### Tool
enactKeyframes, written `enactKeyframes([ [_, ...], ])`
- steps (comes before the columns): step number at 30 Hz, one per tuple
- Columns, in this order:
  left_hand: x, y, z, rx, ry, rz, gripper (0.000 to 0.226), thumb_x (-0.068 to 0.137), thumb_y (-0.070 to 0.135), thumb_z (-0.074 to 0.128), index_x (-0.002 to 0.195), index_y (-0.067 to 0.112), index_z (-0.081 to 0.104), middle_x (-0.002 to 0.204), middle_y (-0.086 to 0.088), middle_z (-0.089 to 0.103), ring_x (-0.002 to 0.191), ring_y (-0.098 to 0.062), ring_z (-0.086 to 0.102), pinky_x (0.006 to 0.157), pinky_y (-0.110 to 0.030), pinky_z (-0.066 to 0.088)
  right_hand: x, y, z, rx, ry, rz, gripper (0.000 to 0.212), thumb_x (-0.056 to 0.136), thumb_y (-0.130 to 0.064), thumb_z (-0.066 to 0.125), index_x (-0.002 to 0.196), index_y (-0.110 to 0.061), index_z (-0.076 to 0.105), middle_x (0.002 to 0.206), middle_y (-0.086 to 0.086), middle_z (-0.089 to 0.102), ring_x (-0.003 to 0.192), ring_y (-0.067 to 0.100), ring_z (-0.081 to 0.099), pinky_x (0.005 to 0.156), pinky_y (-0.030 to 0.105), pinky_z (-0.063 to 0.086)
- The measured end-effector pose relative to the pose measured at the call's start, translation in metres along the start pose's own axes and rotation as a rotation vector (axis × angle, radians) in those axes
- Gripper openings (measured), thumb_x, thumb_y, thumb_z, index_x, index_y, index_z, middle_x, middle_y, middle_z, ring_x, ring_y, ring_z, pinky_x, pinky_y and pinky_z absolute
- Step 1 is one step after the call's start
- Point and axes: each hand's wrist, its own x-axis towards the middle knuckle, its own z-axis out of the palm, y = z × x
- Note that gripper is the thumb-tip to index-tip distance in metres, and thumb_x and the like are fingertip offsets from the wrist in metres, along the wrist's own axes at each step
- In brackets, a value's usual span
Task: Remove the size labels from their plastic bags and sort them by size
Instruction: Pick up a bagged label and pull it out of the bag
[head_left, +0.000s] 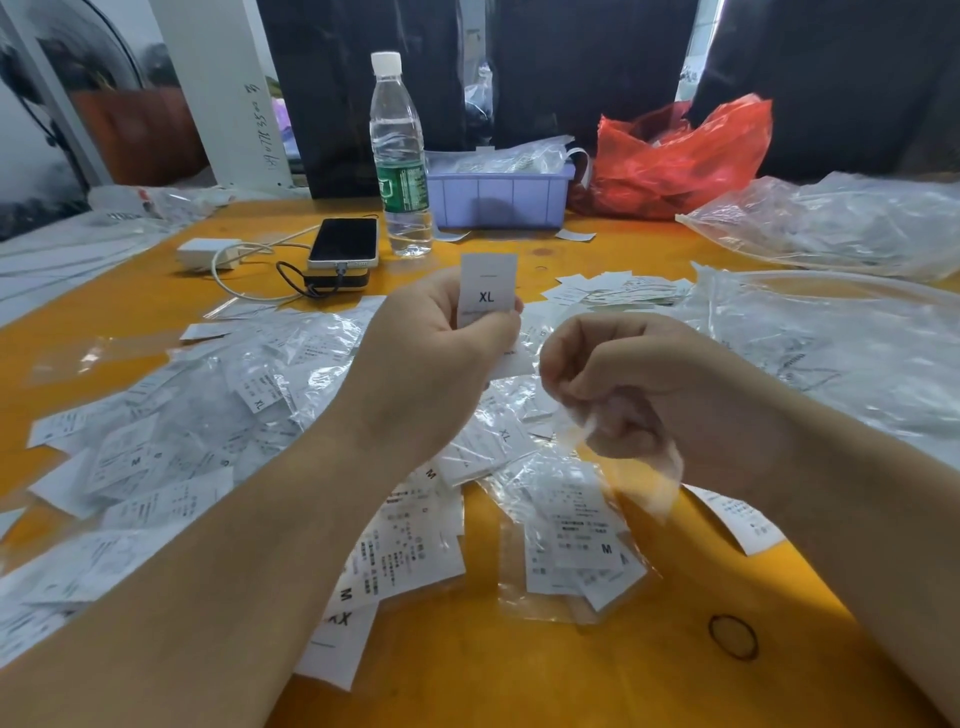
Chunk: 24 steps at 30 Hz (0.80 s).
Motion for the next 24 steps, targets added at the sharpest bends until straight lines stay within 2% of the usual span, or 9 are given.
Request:
enactKeyframes([
  [3,0.0,0.001,-0.001,0.081,-0.032,-0.004,0.012,0.094,0.02,0.059,0.095,0.031,0.061,0.086,0.012,0.06,0.076,-0.006,0.055,0.054,-0.006,0.043,0.0,-0.002,-0.003,0.126,-0.042,-0.041,0.027,0.062,0.011,0.044,0.07,-0.006,0.064,0.069,0.011,0.05,0.049,0.014,0.039,0.04,0.021,0.033],
  [6,0.0,-0.001,-0.001,0.112,-0.063,-0.029,0.011,0.096,0.02,0.054,0.102,0.027,0.061,0.083,0.01,0.057,0.07,-0.005,0.052,0.05,-0.006,0.041,0.0,-0.001,-0.003,0.1,-0.017,-0.057,0.036,0.075,0.023,0.039,0.077,-0.004,0.064,0.073,0.011,0.055,0.055,0.016,0.048,0.048,0.025,0.039],
  [8,0.0,0.0,-0.002,0.101,-0.062,-0.046,0.013,0.098,0.022,0.05,0.097,0.024,0.063,0.073,0.008,0.055,0.058,-0.001,0.048,0.05,-0.013,0.039,0.0,0.0,-0.001,0.093,0.017,-0.07,0.034,0.079,0.024,0.045,0.085,-0.003,0.065,0.078,0.01,0.059,0.059,0.016,0.055,0.052,0.027,0.042],
  [11,0.002,0.003,-0.005,0.115,-0.076,-0.093,0.023,0.099,0.026,0.044,0.089,0.023,0.065,0.071,0.004,0.057,0.054,-0.002,0.047,0.058,-0.029,0.041,-0.002,-0.003,0.001,0.171,0.058,-0.089,0.035,0.066,0.009,0.061,0.097,-0.004,0.067,0.084,0.009,0.063,0.062,0.017,0.062,0.05,0.022,0.047],
  [13,0.002,0.004,-0.005,0.13,-0.122,-0.122,0.026,0.094,0.03,0.041,0.084,0.022,0.064,0.074,0.001,0.06,0.059,-0.006,0.05,0.061,-0.035,0.042,-0.003,-0.004,0.001,0.216,0.106,-0.095,0.039,0.063,0.003,0.062,0.101,-0.005,0.067,0.083,0.008,0.064,0.056,0.014,0.059,0.048,0.021,0.047],
  [15,0.0,0.005,-0.004,0.133,-0.147,-0.144,0.027,0.089,0.03,0.04,0.083,0.02,0.064,0.07,0.003,0.064,0.064,-0.01,0.056,0.063,-0.037,0.047,-0.003,-0.005,0.003,0.253,0.128,-0.093,0.034,0.064,0.0,0.062,0.098,-0.004,0.068,0.077,0.009,0.064,0.048,0.011,0.053,0.043,0.019,0.045],
  [19,-0.001,0.004,-0.002,0.095,-0.204,-0.142,0.025,0.091,0.006,0.041,0.086,0.018,0.062,0.059,0.007,0.062,0.052,-0.009,0.055,0.053,-0.032,0.049,-0.002,-0.003,0.008,0.221,0.157,-0.091,0.018,0.066,-0.005,0.065,0.084,-0.006,0.069,0.07,0.012,0.061,0.044,0.011,0.047,0.042,0.02,0.04],
  [22,-0.001,0.005,-0.003,0.023,-0.242,-0.079,0.017,0.086,0.024,0.049,0.083,0.014,0.062,0.053,0.011,0.052,0.048,-0.006,0.044,0.049,-0.026,0.038,-0.002,-0.002,0.009,0.135,0.233,-0.128,0.014,0.065,-0.013,0.069,0.078,-0.009,0.069,0.063,0.009,0.062,0.041,0.011,0.045,0.046,0.025,0.037],
  [24,-0.003,0.007,-0.002,-0.039,-0.292,-0.045,0.026,0.083,0.044,0.057,0.076,0.019,0.063,0.054,0.011,0.046,0.048,-0.006,0.04,0.049,-0.024,0.035,-0.004,-0.004,0.009,0.094,0.274,-0.151,0.021,0.06,-0.019,0.073,0.078,-0.009,0.068,0.059,0.007,0.061,0.041,0.011,0.045,0.046,0.026,0.036],
])
